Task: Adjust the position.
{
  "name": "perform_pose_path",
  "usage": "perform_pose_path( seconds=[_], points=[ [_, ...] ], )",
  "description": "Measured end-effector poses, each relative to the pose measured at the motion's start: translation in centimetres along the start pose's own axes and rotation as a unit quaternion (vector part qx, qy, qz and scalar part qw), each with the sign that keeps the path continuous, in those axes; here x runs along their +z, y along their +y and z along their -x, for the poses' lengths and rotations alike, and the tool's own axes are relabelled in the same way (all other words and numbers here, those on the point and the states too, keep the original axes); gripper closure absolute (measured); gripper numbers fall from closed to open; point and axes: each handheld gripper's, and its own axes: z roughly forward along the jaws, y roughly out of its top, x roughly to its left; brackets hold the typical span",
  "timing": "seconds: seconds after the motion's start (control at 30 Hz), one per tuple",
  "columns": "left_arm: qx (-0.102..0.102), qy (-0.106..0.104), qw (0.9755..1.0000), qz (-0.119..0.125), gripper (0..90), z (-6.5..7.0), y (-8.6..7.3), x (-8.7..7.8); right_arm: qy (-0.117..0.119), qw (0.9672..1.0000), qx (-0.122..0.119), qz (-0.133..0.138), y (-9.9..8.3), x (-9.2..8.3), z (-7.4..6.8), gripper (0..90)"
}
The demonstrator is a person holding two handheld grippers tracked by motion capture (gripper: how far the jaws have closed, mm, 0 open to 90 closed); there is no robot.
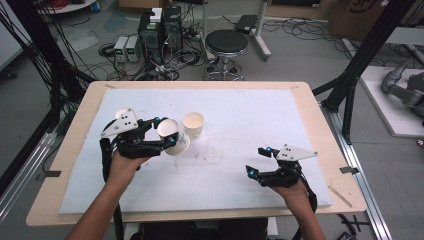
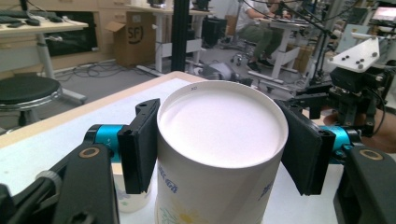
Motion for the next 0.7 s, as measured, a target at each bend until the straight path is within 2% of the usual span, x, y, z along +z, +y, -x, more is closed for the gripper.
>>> perform_pose_path(
  seconds=[0.3,0.7],
  points=[
    [0.001,-0.045,0.9987,-0.022,35.4,1.5,-1.5,1.9,0.021,0.9997,-0.010,-0.008,0.3,0.4,-1.0,20.1],
    [0.007,-0.091,0.9953,-0.034,35.4,2.9,-2.1,3.7,0.066,0.9975,-0.026,-0.009,1.0,1.4,-2.1,20.1]
  ],
)
